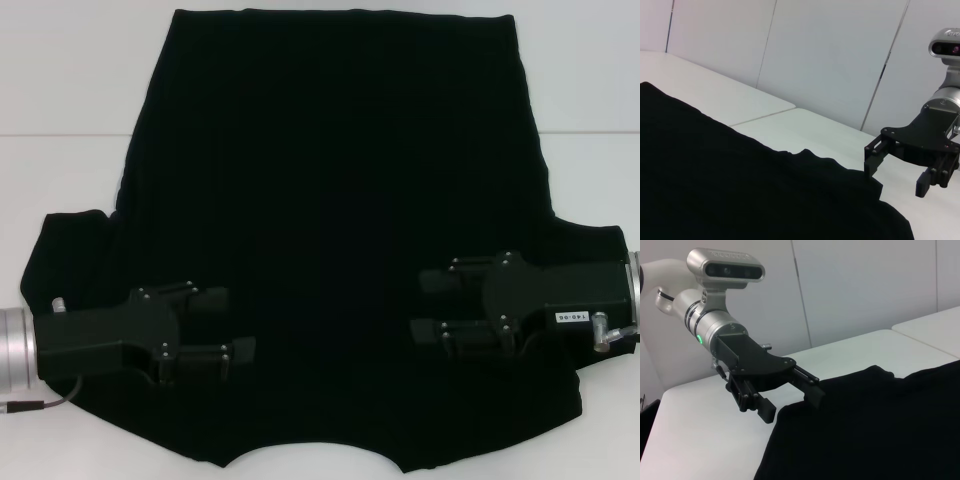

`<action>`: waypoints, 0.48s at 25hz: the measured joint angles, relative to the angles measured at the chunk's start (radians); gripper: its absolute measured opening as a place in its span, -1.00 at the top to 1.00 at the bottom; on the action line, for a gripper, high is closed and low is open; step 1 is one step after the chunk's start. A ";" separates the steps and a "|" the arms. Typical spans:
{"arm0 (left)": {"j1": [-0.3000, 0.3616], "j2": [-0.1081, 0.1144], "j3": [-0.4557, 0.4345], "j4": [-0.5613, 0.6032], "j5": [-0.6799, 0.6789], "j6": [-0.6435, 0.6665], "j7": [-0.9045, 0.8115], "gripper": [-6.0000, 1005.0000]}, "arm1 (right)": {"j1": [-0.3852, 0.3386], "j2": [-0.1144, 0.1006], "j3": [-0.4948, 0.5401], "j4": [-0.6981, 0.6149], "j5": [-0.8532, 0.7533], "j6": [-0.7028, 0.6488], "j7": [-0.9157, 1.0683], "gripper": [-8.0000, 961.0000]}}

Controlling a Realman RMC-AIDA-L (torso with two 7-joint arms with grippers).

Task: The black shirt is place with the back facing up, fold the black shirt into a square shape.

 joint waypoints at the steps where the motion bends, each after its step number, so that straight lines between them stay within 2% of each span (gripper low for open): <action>1: 0.000 0.000 0.000 0.000 0.001 0.000 0.000 -0.71 | -0.001 -0.001 0.000 0.000 0.000 0.000 0.002 -0.55; 4: 0.000 0.000 0.000 0.000 0.002 0.000 0.000 -0.71 | -0.003 -0.004 0.001 0.003 0.001 0.002 0.005 -0.48; 12: 0.001 0.000 0.000 -0.001 0.003 -0.001 0.000 -0.71 | -0.010 -0.007 0.004 0.008 0.006 0.006 0.017 -0.59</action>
